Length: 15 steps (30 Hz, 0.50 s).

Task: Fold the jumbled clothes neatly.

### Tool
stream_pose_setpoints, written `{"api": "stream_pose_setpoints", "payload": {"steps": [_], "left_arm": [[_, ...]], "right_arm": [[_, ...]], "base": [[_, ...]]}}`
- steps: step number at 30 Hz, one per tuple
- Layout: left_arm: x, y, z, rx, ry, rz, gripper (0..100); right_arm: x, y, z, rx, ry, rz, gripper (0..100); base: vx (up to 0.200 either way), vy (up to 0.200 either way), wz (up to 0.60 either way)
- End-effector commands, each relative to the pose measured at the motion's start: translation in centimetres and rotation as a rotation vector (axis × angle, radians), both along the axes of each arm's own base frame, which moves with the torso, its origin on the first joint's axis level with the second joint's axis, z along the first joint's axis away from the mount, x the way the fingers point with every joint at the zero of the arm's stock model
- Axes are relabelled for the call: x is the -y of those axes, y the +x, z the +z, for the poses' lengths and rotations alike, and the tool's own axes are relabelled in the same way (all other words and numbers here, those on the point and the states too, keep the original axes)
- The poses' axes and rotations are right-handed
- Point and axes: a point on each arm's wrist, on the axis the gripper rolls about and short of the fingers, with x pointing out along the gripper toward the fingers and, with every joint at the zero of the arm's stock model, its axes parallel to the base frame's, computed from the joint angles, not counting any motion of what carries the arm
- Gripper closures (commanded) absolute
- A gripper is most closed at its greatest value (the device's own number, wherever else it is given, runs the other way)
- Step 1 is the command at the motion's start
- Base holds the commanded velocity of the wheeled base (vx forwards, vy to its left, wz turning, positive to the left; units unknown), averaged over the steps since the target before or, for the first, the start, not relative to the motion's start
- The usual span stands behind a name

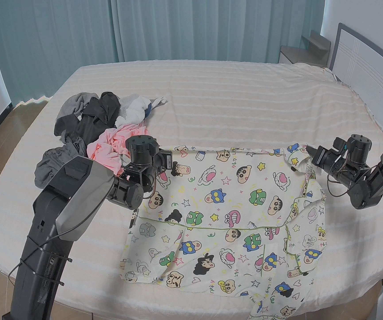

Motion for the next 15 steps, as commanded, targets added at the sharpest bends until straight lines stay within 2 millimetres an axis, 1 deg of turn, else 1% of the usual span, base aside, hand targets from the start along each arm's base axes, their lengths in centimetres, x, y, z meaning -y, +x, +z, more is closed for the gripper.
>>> {"api": "stream_pose_setpoints", "payload": {"steps": [1,3,4,6,7,8,9,11,15], "left_arm": [[0.4,1.5,-3.3,-0.033,0.007,0.008,100],[0.5,1.8,-3.5,-0.03,0.004,0.009,100],[0.6,2.0,-3.9,-0.036,0.002,0.01,0],[0.6,2.1,-3.9,-0.038,0.002,0.01,0],[0.6,2.2,-4.1,-0.039,0.002,0.012,0],[0.7,2.3,-4.1,-0.038,0.001,0.01,0],[0.6,2.4,-4.4,-0.045,0.004,0.012,0],[0.7,2.5,-4.3,-0.038,0.001,0.013,0],[0.6,2.5,-5.9,-0.061,0.018,0.051,0]], "right_arm": [[-0.3,2.3,-3.2,-0.036,-0.005,-0.001,100],[-0.3,2.7,-3.6,-0.041,-0.004,0.0,100],[-0.4,2.9,-4.3,-0.051,-0.005,-0.001,100],[-0.3,3.0,-4.4,-0.051,-0.005,-0.004,100],[-0.3,3.5,-5.0,-0.058,-0.005,-0.009,100],[-0.3,3.6,-5.2,-0.059,-0.006,-0.012,100],[-0.3,4.0,-5.8,-0.062,-0.009,-0.022,0],[-0.2,4.6,-6.3,-0.058,-0.013,-0.034,0],[-0.2,5.9,-6.3,-0.022,-0.013,-0.044,0]], "base": [[0.0,0.0,0.0],[0.0,0.0,0.0],[0.0,0.0,0.0],[0.0,0.0,0.0],[0.0,0.0,0.0],[0.0,0.0,0.0],[0.0,0.0,0.0],[0.0,0.0,0.0],[0.0,0.0,0.0]]}}
